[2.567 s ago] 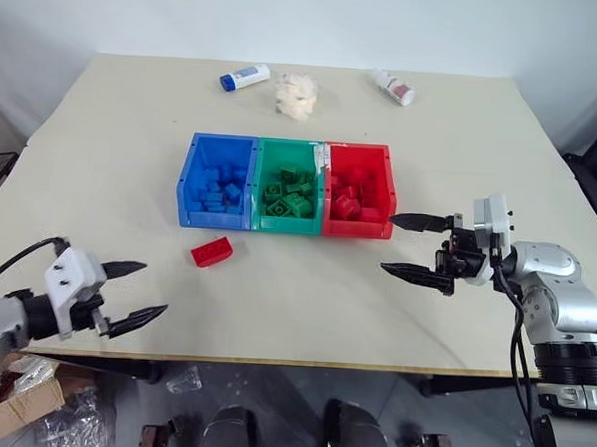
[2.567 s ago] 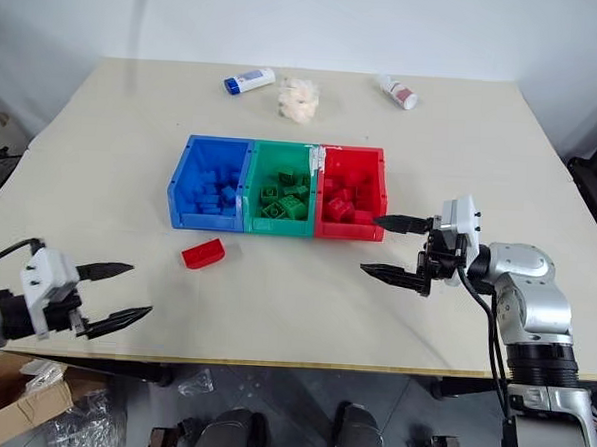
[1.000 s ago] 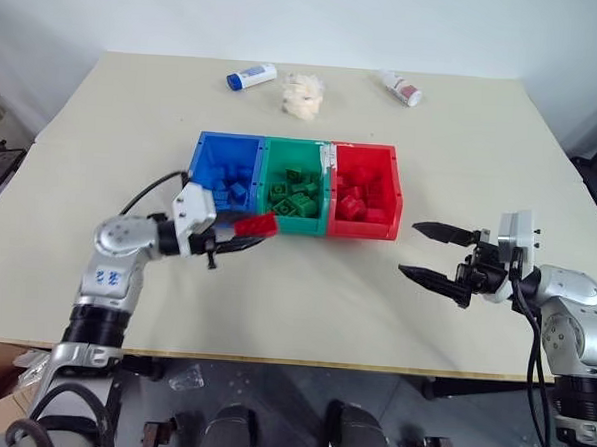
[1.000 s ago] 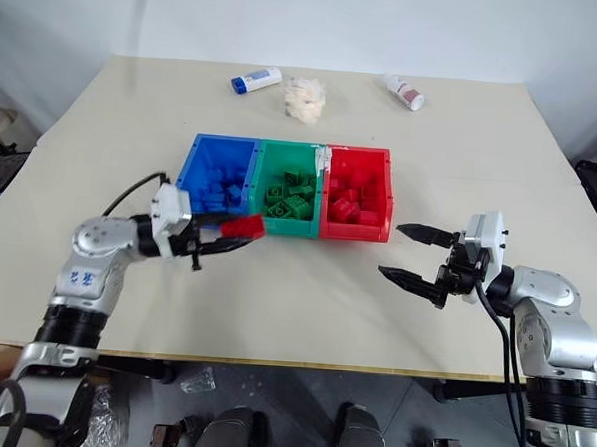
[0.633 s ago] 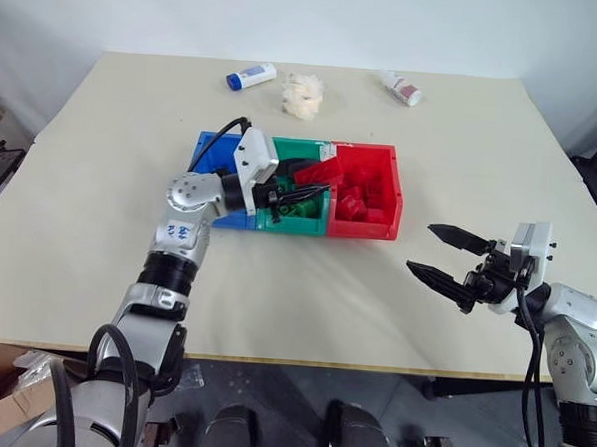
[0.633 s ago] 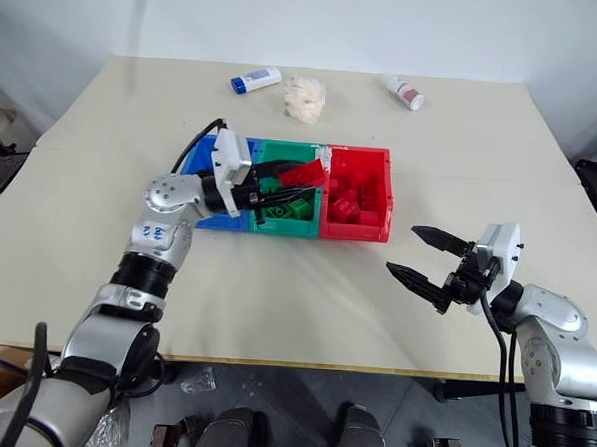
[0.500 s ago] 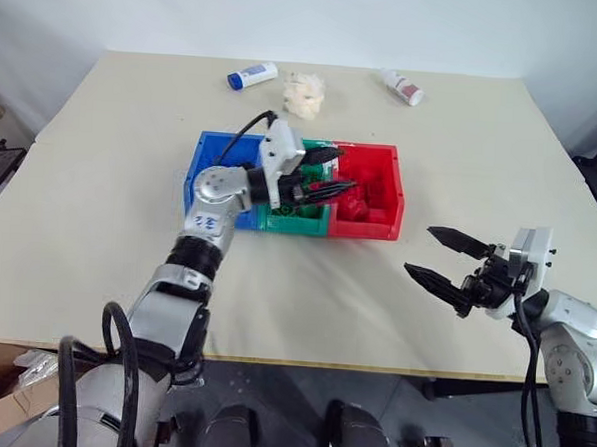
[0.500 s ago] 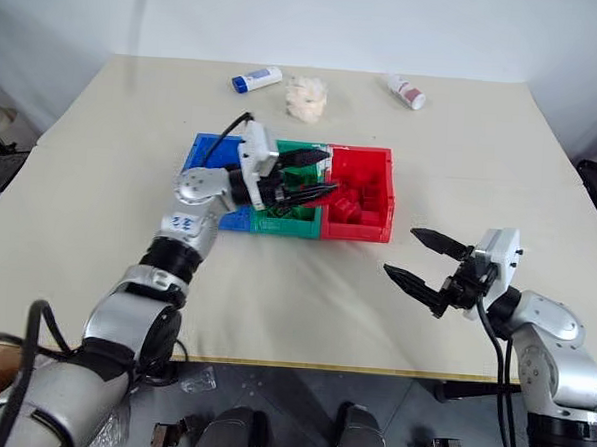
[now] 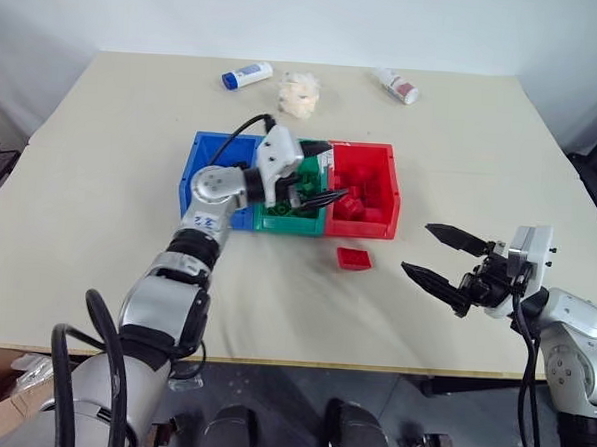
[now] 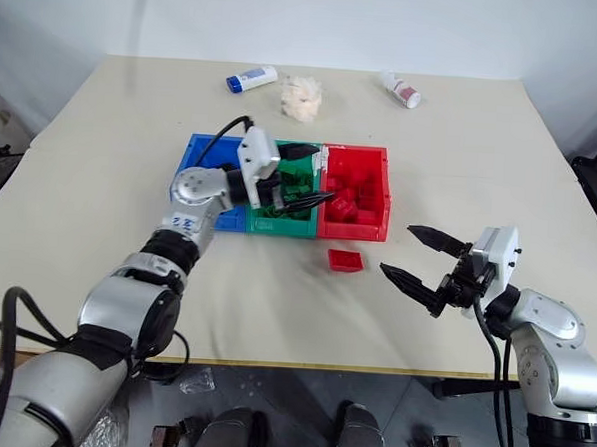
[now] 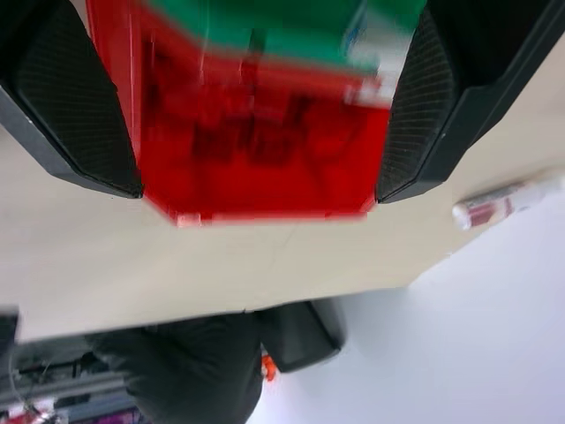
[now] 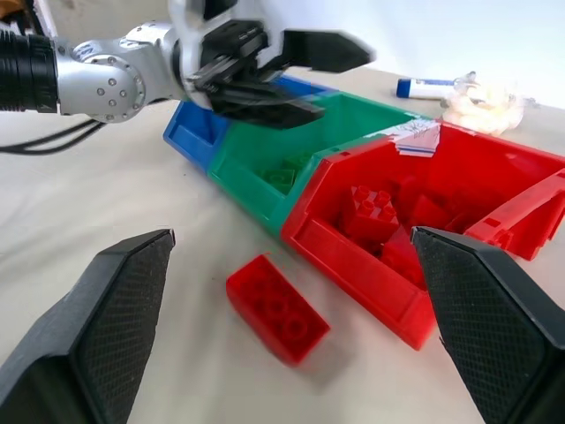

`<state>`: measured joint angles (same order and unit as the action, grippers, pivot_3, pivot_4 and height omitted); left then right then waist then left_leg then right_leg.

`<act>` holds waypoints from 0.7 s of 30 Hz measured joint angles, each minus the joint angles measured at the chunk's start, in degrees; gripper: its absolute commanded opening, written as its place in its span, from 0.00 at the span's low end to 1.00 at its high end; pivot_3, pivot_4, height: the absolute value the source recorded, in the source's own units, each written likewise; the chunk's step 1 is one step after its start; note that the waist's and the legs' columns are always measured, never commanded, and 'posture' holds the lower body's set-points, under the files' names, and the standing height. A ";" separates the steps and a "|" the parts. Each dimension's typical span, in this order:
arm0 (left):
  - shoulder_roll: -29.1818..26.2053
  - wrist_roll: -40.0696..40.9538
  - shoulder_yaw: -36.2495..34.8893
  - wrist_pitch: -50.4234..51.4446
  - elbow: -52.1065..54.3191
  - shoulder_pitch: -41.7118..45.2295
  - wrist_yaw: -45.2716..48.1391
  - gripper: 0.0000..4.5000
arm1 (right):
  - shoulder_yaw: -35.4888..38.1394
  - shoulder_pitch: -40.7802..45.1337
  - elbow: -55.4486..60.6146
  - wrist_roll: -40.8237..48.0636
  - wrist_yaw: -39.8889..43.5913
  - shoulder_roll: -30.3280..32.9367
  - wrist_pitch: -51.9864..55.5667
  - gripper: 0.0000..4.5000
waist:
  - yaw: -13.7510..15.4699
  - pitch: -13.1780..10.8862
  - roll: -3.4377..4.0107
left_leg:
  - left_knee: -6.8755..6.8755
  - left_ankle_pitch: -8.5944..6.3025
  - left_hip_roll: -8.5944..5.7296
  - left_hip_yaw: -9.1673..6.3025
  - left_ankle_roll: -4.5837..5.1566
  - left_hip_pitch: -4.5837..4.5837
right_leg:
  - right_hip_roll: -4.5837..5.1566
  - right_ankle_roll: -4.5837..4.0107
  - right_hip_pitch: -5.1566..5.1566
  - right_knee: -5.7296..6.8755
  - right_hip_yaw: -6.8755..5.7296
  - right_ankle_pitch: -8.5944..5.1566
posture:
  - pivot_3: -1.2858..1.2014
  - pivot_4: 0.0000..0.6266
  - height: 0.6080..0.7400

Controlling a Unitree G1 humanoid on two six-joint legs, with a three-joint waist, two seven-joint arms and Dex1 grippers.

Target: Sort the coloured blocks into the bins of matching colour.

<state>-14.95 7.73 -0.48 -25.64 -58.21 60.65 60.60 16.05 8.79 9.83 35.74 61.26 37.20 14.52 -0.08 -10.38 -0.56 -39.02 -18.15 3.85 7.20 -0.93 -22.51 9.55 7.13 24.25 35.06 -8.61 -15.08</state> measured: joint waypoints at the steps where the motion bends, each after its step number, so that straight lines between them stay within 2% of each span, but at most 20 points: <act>1: -0.60 0.76 -0.16 1.10 2.37 -1.79 1.41 0.99 | -0.17 0.12 -0.54 -0.31 0.49 0.48 0.02 1.00 | 0.00 0.00 0.00 | -0.03 0.00 0.00 0.00 0.00 -0.01 | 0.00 0.00 0.00 -0.01 0.00 0.00 | 0.52 0.24 1.00; 3: -2.74 2.51 -0.22 4.64 9.06 -6.14 4.17 0.99 | -1.17 0.80 -1.47 -1.03 1.42 1.33 0.31 1.00 | 0.00 0.00 0.00 | -0.06 0.00 0.00 0.00 0.00 -0.02 | 0.00 0.00 0.00 0.01 0.02 0.00 | 0.52 0.24 1.00; 7: -11.88 7.45 -0.61 15.26 28.42 -19.80 10.05 0.99 | -3.70 1.48 -2.86 -2.86 4.08 4.39 0.64 1.00 | -0.58 0.01 0.02 | 0.03 0.00 0.02 0.01 0.00 0.09 | 0.00 -0.02 0.01 0.09 0.10 -0.01 | 0.52 0.24 1.00; 12: -21.24 12.84 -2.52 25.10 42.34 -33.91 14.78 0.99 | -3.87 1.05 -4.73 -3.21 6.58 7.70 0.73 1.00 | 0.31 0.00 0.01 | -0.11 -0.02 0.02 -0.03 0.02 0.07 | 0.00 -0.02 -0.02 0.12 0.13 -0.01 | 0.52 0.24 1.00; 17: -26.12 20.97 -10.69 27.58 46.23 -42.52 19.70 0.99 | -1.05 -3.61 -6.35 -3.66 9.30 12.46 0.70 1.00 | 0.84 0.01 0.02 | -0.10 -0.07 0.03 -0.04 0.05 0.09 | 0.00 -0.02 -0.06 0.05 0.12 -0.01 | 0.52 0.24 1.00; 21: -27.87 21.58 -11.85 29.19 48.56 -46.86 20.35 0.99 | -0.08 -3.57 -6.68 -3.69 9.88 13.06 0.75 1.00 | 0.65 0.02 0.03 | -0.10 -0.07 0.04 -0.01 0.05 0.14 | 0.00 -0.04 -0.07 0.09 0.13 -0.02 | 0.52 0.24 1.00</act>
<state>-42.82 29.31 -12.33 3.55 -9.66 13.79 80.95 15.97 5.21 3.16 32.04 71.14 50.26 15.27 0.57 -10.36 -0.53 -39.11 -18.22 3.89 7.19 -0.88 -22.36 9.54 7.09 24.17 35.15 -8.47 -15.10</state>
